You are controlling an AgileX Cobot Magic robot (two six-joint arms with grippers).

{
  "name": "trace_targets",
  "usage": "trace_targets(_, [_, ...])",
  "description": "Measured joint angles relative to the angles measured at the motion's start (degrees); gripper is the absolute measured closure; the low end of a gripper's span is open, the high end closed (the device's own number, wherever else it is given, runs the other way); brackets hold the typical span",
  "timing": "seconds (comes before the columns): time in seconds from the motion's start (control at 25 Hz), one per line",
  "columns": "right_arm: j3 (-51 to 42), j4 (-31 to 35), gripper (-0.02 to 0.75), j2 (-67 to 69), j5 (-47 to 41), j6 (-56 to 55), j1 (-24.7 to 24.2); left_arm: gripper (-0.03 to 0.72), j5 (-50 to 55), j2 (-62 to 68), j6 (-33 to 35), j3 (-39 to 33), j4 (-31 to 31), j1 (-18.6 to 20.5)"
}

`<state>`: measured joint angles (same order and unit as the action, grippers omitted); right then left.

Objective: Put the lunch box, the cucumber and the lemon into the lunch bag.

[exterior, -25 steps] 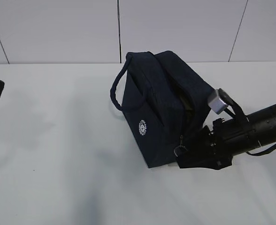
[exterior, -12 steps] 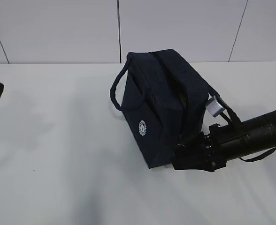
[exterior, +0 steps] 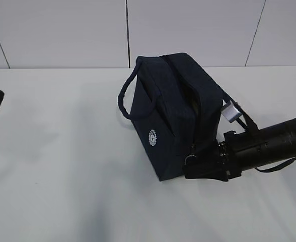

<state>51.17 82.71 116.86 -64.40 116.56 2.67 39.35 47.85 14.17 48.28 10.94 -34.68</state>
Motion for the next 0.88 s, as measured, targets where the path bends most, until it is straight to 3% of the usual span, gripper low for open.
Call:
trace_targets(0.48, [0.0, 1.3, 0.527, 0.0, -0.9, 0.0, 0.0, 0.397, 0.1, 0.0, 0.0, 0.0, 0.0, 0.0])
trace_targets(0.88, [0.0, 1.3, 0.540, 0.0, 0.3, 0.0, 0.0, 0.397, 1.2, 0.0, 0.0, 0.0, 0.0, 0.0])
